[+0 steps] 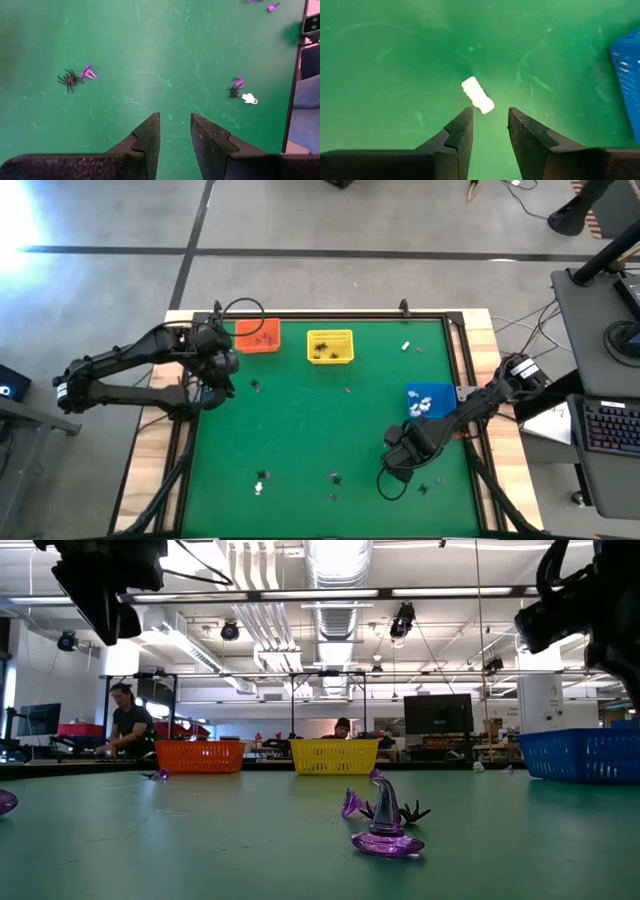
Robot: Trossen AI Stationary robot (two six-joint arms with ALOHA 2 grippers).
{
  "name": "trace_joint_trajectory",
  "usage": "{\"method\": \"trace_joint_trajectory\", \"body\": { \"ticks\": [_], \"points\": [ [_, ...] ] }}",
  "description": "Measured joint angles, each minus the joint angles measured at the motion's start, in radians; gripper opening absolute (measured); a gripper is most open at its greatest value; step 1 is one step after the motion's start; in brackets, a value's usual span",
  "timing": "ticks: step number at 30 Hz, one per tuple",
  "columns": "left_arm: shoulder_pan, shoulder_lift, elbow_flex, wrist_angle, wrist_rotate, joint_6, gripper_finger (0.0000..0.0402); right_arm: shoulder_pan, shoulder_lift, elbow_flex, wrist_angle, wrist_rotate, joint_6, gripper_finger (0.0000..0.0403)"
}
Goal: Sort Halloween decoration
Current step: Put the white skeleton toy into the blue basket
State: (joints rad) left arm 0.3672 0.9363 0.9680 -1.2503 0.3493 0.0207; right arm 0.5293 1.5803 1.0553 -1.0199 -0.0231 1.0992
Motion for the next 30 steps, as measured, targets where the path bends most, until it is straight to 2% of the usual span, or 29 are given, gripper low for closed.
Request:
{"method": "trace_joint_trajectory", "body": {
  "ticks": [7,23,30],
  "points": [
    [0.0,0.02,0.0,0.0,0.0,-0.039,0.0091,-0.005,0.0,-0.068,0.123,-0.005,-0.002,0.0116],
    [0.0,0.027,0.0,0.001,0.0,-0.071,0.0091,-0.015,-0.003,-0.182,0.244,-0.005,-0.011,0.0115],
    [0.0,0.027,0.0,0.004,0.0,-0.094,0.0091,-0.019,-0.003,-0.196,0.271,-0.014,-0.001,0.0079]
  ]
}}
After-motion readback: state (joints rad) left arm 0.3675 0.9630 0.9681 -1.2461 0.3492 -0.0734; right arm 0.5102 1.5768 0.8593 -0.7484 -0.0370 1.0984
